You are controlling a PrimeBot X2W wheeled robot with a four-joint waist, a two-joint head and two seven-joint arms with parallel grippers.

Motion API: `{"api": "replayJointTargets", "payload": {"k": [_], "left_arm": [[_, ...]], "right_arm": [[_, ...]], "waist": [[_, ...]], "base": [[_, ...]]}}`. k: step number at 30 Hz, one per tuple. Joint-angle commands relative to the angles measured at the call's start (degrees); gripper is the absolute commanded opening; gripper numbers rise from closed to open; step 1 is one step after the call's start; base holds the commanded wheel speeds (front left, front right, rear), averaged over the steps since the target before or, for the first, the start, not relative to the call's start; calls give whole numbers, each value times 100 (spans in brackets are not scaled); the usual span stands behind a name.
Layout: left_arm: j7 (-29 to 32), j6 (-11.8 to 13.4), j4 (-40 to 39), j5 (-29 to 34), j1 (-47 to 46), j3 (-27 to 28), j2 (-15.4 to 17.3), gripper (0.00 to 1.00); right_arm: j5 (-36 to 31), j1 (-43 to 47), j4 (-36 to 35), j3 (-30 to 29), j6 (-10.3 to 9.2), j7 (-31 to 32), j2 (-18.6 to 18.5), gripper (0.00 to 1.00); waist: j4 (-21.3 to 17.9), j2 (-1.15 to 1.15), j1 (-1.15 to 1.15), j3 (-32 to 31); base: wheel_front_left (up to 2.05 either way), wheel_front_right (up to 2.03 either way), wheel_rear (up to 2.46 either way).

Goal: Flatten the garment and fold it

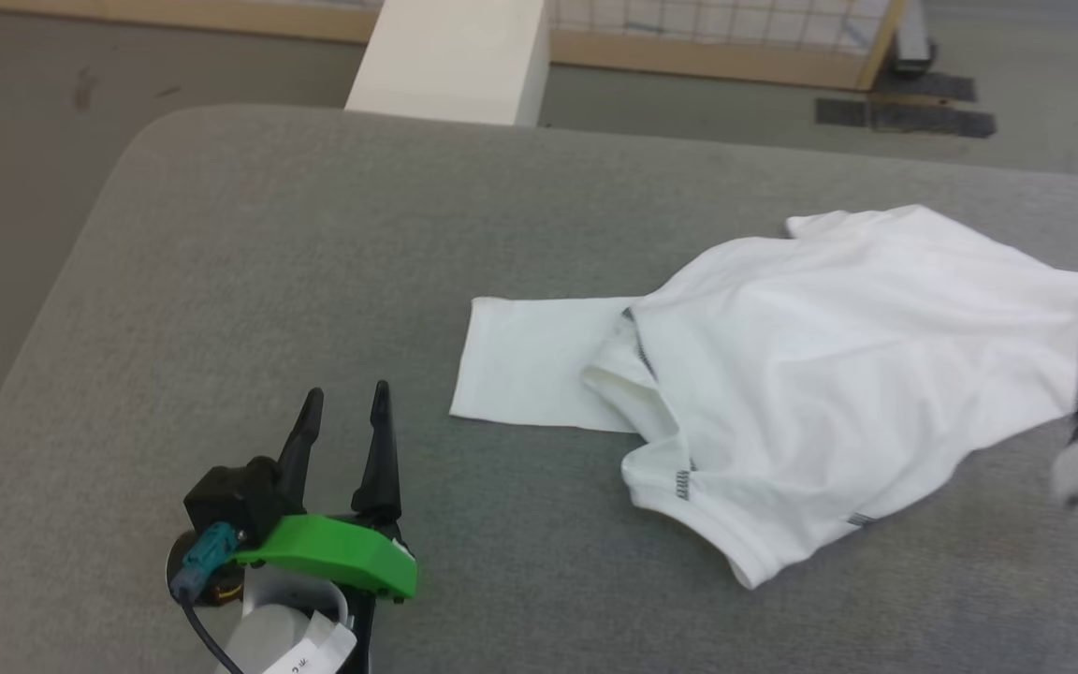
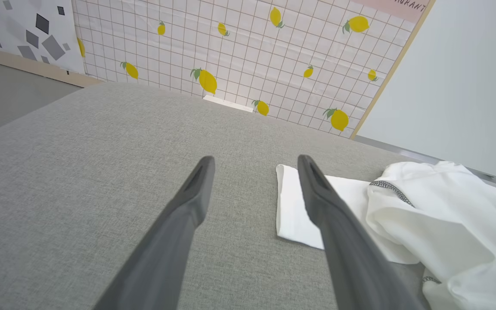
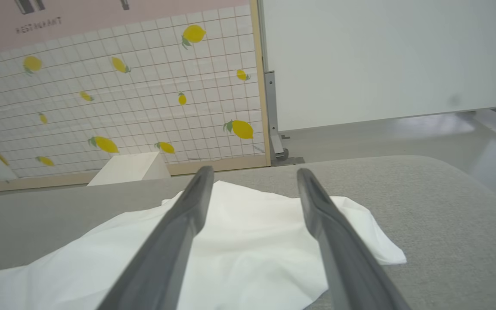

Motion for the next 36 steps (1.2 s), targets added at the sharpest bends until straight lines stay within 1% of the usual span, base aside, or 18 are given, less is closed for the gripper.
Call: {"api": "replayJointTargets", "payload": {"k": [1,5,8,10,11,13,15,17,19,20,22,23,26,31,32,33,34,36], "left_arm": [[30,-3,27,-47,73,13,27,100],[100,32,70,-119,159,19,28,100],[224,107,132,-266,234,43,15,100],[408,175,192,-446,256,24,-3,100],[516,192,211,-548,239,-3,-10,100],[876,223,267,-650,90,-182,-20,100],[1428,248,351,-800,-169,-411,-29,100],[2101,271,438,-925,-519,-694,-34,100],[2936,339,571,-1003,-879,-1043,-37,100],[3426,389,648,-1137,-1047,-1224,-38,100],[4120,474,752,-1098,-1370,-1542,-39,100],[4356,496,788,-1120,-1483,-1640,-39,100],[4875,527,936,-1084,-1789,-1887,-40,100],[5033,583,1131,-1189,-2004,-1963,-40,100],[5003,617,1180,-1167,-2032,-1968,-40,77],[4931,630,1192,-1190,-2039,-1935,-40,5],[4832,643,1179,-1292,-2032,-1869,-40,0],[4699,644,1103,-1492,-2024,-1774,-40,0]], "right_arm": [[30,287,-108,88,-9,-101,82,100],[178,965,-232,224,-9,-225,282,100],[308,1303,-159,275,-9,-271,313,100],[526,1482,-35,314,-9,-312,317,100],[533,1542,-9,343,-9,-310,317,100],[570,1599,35,362,-9,-324,318,100],[550,1604,45,381,-9,-319,319,100],[559,1568,45,387,-9,-319,319,100],[551,1520,47,406,-9,-304,319,100],[554,1485,53,422,-9,-300,319,100],[553,1425,63,457,-9,-299,319,100],[564,1398,70,472,-9,-307,319,100],[612,1345,98,528,-9,-329,320,100],[606,1312,159,494,-9,-376,320,100],[605,1303,169,490,-9,-388,320,100],[604,1300,175,484,-9,-398,320,100],[588,1297,180,472,-9,-406,320,100],[563,1308,186,428,-9,-408,320,100]], "waist": [[-399,51,0,-389],[-557,51,0,-542],[-677,51,0,-625],[-788,51,0,-675],[-828,51,0,-680],[-895,51,0,-673],[-953,51,0,-651],[-1000,51,0,-621],[-1057,51,0,-577],[-1094,51,0,-551],[-1168,51,0,-480],[-1202,51,0,-453],[-1333,51,0,-345],[-1483,51,0,-166],[-1508,51,0,-138],[-1522,51,0,-120],[-1532,51,0,-100],[-1499,51,0,-77]], "base": [[0,0,0],[0,0,0],[0,0,0],[0,0,0],[0,0,0],[0,0,0],[0,0,0],[0,0,0],[0,0,0],[0,0,0],[0,0,0],[0,0,0],[0,0,0],[0,0,0],[0,0,0],[0,0,0],[0,0,0],[0,0,0]]}}
